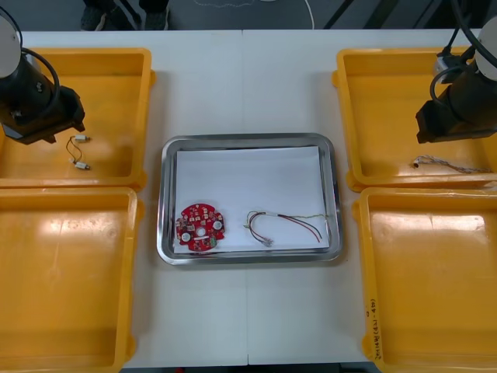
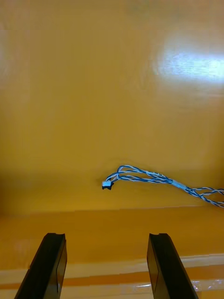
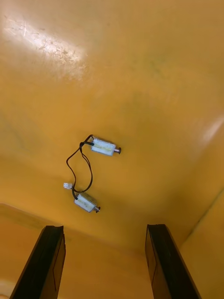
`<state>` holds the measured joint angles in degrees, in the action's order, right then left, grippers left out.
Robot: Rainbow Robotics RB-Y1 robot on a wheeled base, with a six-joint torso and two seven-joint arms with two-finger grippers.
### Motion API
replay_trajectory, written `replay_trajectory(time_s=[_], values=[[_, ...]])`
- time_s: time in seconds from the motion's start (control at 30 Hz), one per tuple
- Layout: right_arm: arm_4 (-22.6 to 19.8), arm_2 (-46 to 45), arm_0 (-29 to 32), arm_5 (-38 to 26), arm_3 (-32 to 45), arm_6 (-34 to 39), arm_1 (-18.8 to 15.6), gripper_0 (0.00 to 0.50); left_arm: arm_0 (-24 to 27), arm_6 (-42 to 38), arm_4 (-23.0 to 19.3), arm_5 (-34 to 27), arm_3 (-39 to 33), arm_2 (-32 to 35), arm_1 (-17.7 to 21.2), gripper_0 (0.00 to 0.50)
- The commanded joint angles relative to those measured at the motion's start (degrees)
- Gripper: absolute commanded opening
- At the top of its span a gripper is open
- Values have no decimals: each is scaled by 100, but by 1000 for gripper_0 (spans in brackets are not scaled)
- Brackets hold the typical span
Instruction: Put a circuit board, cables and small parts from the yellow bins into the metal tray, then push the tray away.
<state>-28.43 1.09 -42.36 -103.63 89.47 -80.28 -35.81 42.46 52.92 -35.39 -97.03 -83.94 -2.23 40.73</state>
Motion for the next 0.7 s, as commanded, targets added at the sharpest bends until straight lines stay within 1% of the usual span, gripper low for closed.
replay_trajectory(time_s=[0.03, 0.13, 0.3, 0.43, 0.6, 0.7], values=[[127, -153, -1, 291, -70, 56, -102, 500, 289, 219, -12, -70, -193, 47, 93, 500], [127, -153, 26, 520, -193, -76, -75, 500, 289, 228, -3, -70, -193, 47, 93, 500], [250, -153, 70, 871, -518, -1007, -75, 500, 289, 324, 138, -18, -149, 38, 93, 500], [250, -153, 166, 1161, -624, -1438, -75, 500, 289, 421, 173, 79, -43, 21, 93, 500], [277, -153, 272, 1416, -791, -2616, -75, 500, 360, 570, 217, 352, 229, 12, 84, 500], [303, -153, 272, 1442, -888, -3099, -75, 500, 483, 641, 199, 475, 458, -120, 84, 500]])
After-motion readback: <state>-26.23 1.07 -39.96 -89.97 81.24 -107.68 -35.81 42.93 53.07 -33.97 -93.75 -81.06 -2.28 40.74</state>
